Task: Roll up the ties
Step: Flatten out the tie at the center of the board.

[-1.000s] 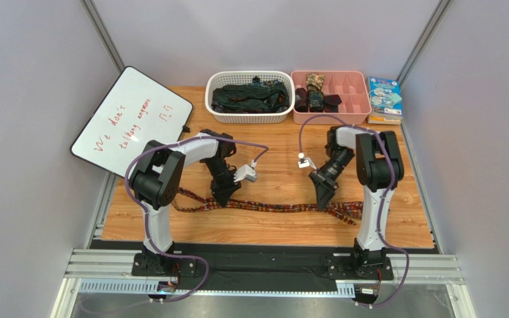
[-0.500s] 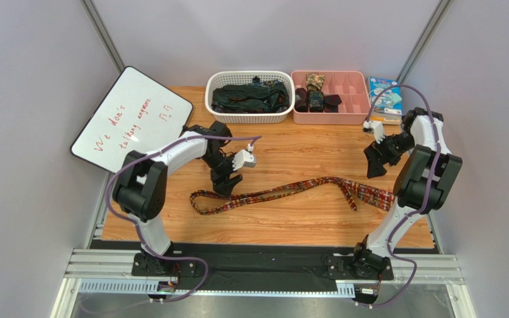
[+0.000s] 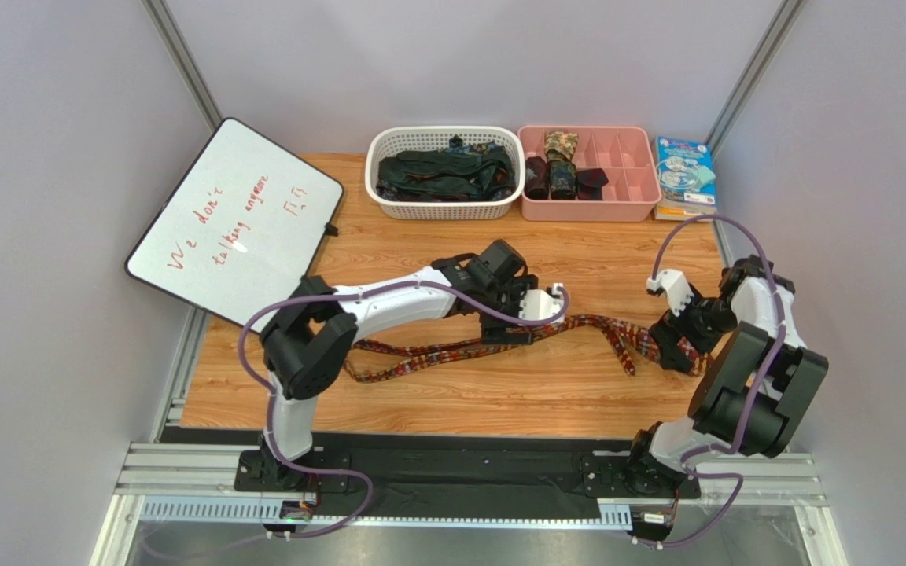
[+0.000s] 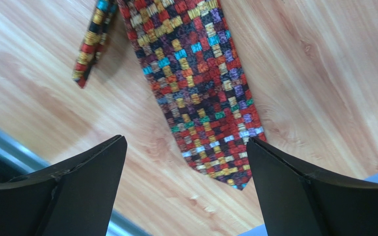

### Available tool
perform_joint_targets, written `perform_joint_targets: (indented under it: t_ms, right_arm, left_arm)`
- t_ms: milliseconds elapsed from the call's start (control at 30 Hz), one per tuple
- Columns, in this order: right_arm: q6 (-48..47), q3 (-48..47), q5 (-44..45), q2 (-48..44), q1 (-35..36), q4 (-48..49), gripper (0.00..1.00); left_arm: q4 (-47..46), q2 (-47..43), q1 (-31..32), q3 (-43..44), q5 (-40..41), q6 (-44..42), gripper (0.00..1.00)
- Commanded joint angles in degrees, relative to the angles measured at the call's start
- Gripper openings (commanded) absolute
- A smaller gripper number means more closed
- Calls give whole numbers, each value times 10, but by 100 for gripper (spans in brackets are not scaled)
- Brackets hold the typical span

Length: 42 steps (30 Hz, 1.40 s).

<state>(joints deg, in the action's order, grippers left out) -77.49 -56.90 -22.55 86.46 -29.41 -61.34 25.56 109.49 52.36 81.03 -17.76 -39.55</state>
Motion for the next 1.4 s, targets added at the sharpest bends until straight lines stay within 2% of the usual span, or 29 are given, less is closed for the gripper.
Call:
perform_joint_targets:
  t_ms: [0, 167, 333, 433, 467, 500, 533, 567, 600, 667, 700, 767, 800, 933, 1067, 1100, 1133, 1167, 1200, 1233, 1267, 1300, 1333, 1367]
  right_arm:
    - [-102, 71, -12, -40, -8, 120, 100]
    - [-126, 116, -10, -27, -9, 171, 98]
    - [-140, 128, -3, -9, -8, 178, 89]
    - [-148, 130, 3, 7, -9, 186, 69]
    - [-145, 127, 6, 12, -7, 184, 47]
    - [-144, 122, 7, 16, -7, 166, 20]
    - [-138, 115, 7, 20, -7, 159, 0]
    - [-130, 96, 8, 20, -7, 144, 0]
    - [-132, 83, 7, 21, -8, 87, 0]
    - [-122, 27, -4, 29, -7, 14, 0]
    - [-119, 3, -8, 35, -8, -64, 0]
    - [-116, -54, -23, 57, -9, -144, 0]
    - [-123, -68, -26, 64, -9, -219, 0]
    - [-129, -113, -33, 117, -10, -342, 0]
    - [-90, -110, -34, 174, 1, -344, 0]
    - [-86, -109, -36, 197, 6, -343, 0]
    - [-72, -109, -42, 209, 14, -343, 0]
    - [-66, -114, -61, 219, 17, -343, 0]
    - [-60, -118, -72, 228, 18, -342, 0]
    - [-55, -130, -80, 245, 22, -341, 0]
    - [-43, -136, -95, 252, 23, -340, 0]
    - [-37, -141, -101, 259, 23, -338, 0]
    - [-33, -150, -105, 269, 23, -339, 0]
    - [-27, -152, -104, 274, 23, -338, 0]
  left_arm:
    - [-63, 47, 25, 47, 40, 11, 83]
    - [-64, 89, 49, 66, 81, -1, 83]
    - [-51, 89, 49, 52, 83, 0, 81]
    - [-37, 88, 49, 47, 79, -4, 75]
    - [-33, 87, 49, 47, 78, -7, 72]
    - [-30, 87, 48, 45, 77, -10, 61]
    - [-19, 85, 47, 44, 76, -11, 52]
    - [-13, 82, 45, 42, 71, -10, 43]
    - [-8, 79, 40, 38, 59, -9, 32]
    - [7, 66, 34, 30, 46, -10, 24]
    - [14, 61, 29, 25, 27, -11, 16]
    - [53, 41, 9, 21, -5, -16, 9]
    - [67, 34, 0, 16, -38, -25, 2]
    - [193, -6, -35, 7, -111, -86, 0]
    - [305, -12, -48, 1, -162, -143, 0]
    - [318, -11, -49, -3, -166, -149, 1]
    - [320, -10, -49, -7, -159, -148, 9]
    - [299, -16, -49, -12, -149, -110, 21]
    - [275, -23, -54, -28, -137, -94, 38]
    - [211, -46, -55, -37, -129, -74, 50]
    - [170, -60, -56, -49, -118, -33, 57]
    - [134, -75, -55, -67, -111, -16, 81]
    - [67, -100, -53, -75, -108, -3, 83]
    - [37, -108, -49, -81, -104, 8, 84]
